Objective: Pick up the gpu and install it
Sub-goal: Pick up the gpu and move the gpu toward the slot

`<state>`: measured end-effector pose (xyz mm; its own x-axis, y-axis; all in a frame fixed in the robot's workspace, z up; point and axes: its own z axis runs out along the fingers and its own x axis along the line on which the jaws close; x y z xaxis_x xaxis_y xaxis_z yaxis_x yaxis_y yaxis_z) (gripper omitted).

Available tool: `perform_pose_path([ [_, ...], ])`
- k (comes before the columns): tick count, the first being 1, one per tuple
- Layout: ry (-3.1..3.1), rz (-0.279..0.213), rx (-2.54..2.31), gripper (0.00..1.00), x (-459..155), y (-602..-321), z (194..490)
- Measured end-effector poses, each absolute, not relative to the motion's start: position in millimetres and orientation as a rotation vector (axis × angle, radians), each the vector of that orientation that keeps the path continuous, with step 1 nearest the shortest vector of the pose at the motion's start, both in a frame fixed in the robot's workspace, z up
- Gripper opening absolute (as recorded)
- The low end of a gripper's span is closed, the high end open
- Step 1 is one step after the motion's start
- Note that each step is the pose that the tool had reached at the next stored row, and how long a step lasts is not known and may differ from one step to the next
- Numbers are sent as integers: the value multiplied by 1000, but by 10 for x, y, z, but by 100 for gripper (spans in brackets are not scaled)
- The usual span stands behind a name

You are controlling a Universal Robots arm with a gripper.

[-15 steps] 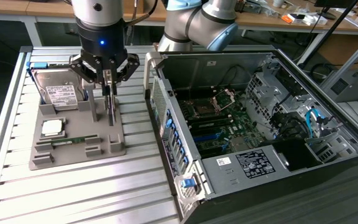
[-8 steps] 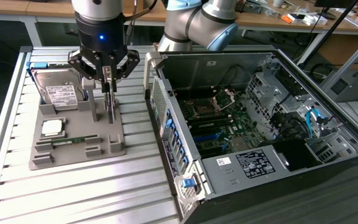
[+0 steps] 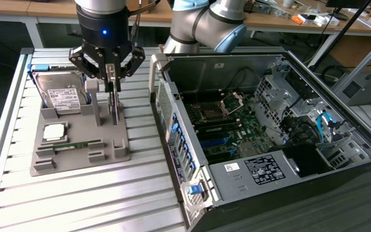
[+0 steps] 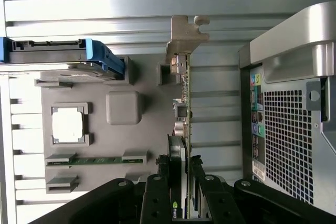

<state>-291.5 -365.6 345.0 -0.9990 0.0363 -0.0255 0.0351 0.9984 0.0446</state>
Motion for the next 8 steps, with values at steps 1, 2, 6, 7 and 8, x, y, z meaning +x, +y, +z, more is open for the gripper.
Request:
perform_pose_path([
  [1, 3114, 69, 56, 27, -2915, -3656, 3463],
  [2, 3114, 69, 56, 27, -2915, -3656, 3476],
  [6, 3114, 69, 56, 27, -2915, -3656, 3533],
  [7, 3114, 69, 56, 27, -2915, -3656, 3553],
  [8, 3114, 69, 56, 27, -2914, -3656, 3567],
])
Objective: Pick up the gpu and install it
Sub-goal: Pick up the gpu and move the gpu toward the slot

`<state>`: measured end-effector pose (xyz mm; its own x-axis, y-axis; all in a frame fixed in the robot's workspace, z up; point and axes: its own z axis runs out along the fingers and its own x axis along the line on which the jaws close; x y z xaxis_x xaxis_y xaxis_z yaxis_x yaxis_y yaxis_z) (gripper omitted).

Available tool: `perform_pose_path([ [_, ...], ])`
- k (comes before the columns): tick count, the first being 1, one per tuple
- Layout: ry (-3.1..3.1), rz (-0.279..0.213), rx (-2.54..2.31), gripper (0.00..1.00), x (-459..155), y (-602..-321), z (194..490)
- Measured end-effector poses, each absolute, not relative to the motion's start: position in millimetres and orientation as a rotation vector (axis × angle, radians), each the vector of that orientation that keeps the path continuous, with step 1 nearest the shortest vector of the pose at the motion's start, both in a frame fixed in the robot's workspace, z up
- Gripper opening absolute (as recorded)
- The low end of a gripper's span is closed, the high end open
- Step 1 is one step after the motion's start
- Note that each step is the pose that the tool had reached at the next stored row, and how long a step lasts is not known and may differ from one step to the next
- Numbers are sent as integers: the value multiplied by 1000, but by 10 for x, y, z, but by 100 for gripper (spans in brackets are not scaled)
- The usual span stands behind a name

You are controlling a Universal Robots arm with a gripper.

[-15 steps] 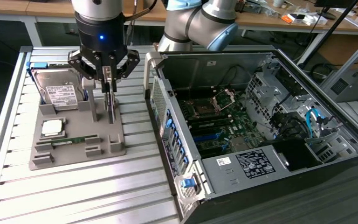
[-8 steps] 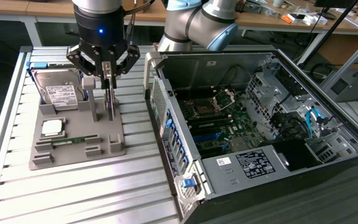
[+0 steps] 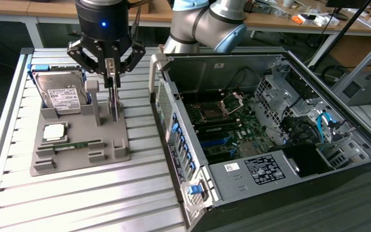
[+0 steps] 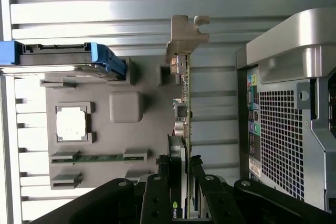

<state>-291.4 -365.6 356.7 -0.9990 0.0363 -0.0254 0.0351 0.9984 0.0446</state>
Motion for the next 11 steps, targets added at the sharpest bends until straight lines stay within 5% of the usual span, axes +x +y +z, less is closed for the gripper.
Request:
perform_pose_path([
  [11, 3114, 69, 56, 27, -2915, -3656, 3702],
])
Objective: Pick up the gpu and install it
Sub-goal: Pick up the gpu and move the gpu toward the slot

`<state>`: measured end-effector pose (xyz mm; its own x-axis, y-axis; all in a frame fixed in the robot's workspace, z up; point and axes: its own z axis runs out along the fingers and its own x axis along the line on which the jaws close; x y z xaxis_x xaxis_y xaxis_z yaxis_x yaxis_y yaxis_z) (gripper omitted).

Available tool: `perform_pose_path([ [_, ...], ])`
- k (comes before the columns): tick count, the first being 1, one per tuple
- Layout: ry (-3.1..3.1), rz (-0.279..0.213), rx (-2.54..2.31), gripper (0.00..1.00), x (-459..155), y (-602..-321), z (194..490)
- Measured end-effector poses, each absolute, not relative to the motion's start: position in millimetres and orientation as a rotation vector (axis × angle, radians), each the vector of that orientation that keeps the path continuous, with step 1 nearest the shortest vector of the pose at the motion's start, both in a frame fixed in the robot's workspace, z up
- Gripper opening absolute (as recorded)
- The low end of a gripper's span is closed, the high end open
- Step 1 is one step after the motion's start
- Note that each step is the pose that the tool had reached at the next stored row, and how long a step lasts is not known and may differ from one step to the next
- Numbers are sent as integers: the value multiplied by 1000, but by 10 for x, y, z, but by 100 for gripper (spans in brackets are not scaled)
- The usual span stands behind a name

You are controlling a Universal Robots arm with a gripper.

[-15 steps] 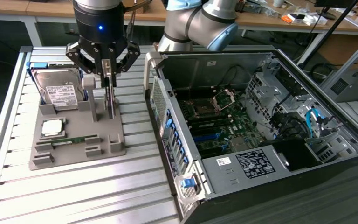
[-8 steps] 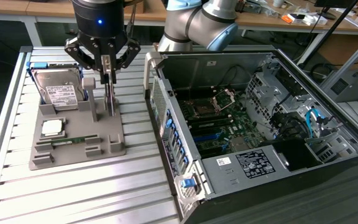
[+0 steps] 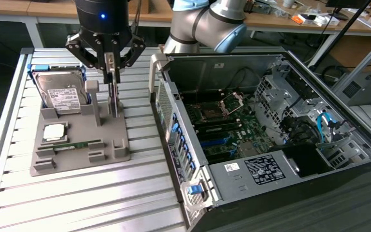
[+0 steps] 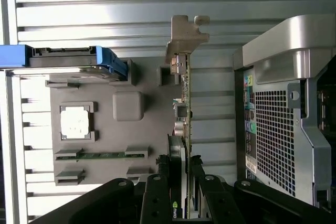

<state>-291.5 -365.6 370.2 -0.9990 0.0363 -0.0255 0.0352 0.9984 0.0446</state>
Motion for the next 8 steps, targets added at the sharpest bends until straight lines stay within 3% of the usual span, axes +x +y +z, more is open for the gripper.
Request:
perform_pose_path([
  [8, 3114, 69, 56, 27, -2915, -3656, 3801],
])
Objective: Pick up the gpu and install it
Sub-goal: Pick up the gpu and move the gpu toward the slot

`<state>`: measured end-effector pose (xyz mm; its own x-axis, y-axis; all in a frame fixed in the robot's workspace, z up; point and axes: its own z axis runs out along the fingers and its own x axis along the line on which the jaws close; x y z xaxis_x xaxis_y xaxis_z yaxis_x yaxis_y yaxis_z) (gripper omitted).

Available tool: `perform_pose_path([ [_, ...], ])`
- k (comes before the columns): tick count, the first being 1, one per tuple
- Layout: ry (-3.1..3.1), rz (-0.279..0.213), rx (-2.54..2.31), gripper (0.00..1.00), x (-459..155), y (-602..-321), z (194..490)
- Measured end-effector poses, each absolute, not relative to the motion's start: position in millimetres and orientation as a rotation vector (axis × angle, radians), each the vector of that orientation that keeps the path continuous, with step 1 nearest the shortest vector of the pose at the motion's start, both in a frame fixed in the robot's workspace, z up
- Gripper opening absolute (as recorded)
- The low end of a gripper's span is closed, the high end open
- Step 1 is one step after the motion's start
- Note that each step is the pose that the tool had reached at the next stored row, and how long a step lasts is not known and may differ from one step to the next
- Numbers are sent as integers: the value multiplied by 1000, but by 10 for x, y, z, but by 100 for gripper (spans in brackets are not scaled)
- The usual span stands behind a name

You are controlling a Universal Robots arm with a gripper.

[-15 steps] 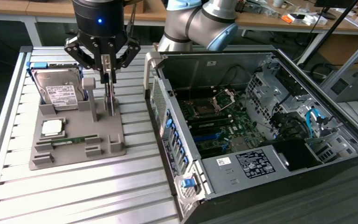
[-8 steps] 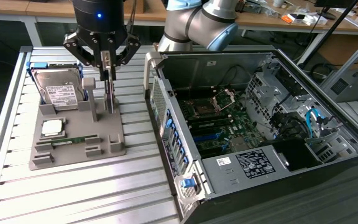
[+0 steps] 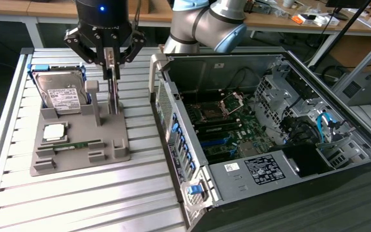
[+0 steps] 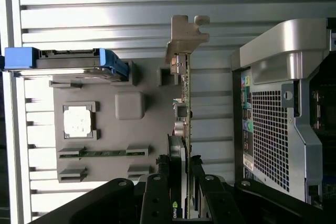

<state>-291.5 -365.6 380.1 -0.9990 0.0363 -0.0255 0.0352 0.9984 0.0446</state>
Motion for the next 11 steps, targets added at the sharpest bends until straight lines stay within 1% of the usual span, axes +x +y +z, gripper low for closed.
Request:
perform_pose_path([
  [11, 3114, 69, 56, 27, -2915, -3656, 3928],
])
